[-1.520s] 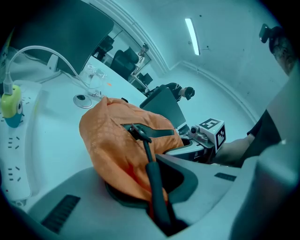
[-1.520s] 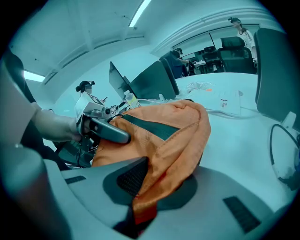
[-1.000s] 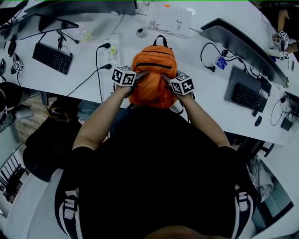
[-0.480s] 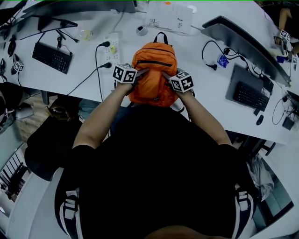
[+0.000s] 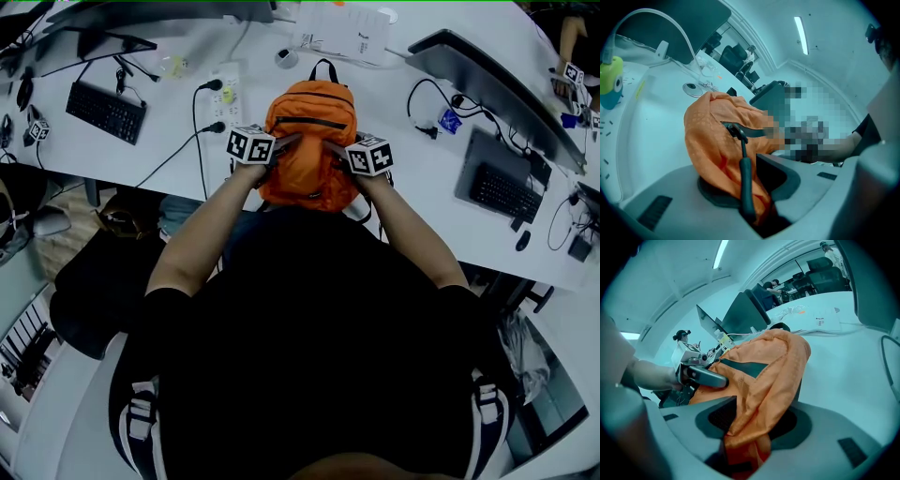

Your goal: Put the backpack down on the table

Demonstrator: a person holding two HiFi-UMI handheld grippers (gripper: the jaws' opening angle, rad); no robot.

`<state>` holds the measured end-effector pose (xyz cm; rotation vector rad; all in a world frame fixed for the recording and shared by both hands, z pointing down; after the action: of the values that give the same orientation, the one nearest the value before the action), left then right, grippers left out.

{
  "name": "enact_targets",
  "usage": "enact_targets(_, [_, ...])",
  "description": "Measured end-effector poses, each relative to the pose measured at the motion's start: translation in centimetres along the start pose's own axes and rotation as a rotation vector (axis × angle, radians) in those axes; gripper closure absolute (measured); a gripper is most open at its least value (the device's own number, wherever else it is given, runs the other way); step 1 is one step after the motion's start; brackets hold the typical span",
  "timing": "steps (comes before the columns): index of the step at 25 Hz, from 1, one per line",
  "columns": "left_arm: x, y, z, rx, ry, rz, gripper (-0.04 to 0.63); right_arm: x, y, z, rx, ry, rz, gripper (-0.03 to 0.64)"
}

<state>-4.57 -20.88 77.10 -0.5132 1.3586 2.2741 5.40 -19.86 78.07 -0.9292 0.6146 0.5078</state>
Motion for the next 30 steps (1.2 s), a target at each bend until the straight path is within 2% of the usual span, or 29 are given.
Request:
enact_targets(4, [0.1,0.3,0.6,0.003,0.007,-0.034,0.41,0.0,-0.3,-0.1,-0.013,-0.02,0.029,0.334])
enact_targets(9, [0.1,0.6,0.9,-0.017,0.025,-0.086,0.33,0.4,-0.9,0.1,-0.013,-0.028,0.063,0.291])
enact_targets(14, [0.8,1.3,1.4,-0.028,0.035,-0.145,0.299,1.2,-1.5,-0.1,-0.006,-0.045,0.092,0.236])
enact_targets(22, [2.4,1.5,1.9,-0.018,0.017,-0.181,0.276,2.2,-1.8,0.3,-0.015,-0.052,0.109,0.225])
enact_targets(30, [4.0,1.5,2.1,-0.042,-0.013,-0.236,0.247,3.4,-1.7,0.6,-0.027,-0.055,0.112,0.222])
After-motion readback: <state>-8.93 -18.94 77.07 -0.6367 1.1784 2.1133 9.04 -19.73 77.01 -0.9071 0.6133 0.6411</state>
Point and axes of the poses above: the fingertips, and each gripper's own axes: x backward along the fingers, y to its left, z out of its underside, the point moved 2 cm from there along x, backward along the fingers, and after that the axes turned 1 degree about -z, right-handed, at the moved point
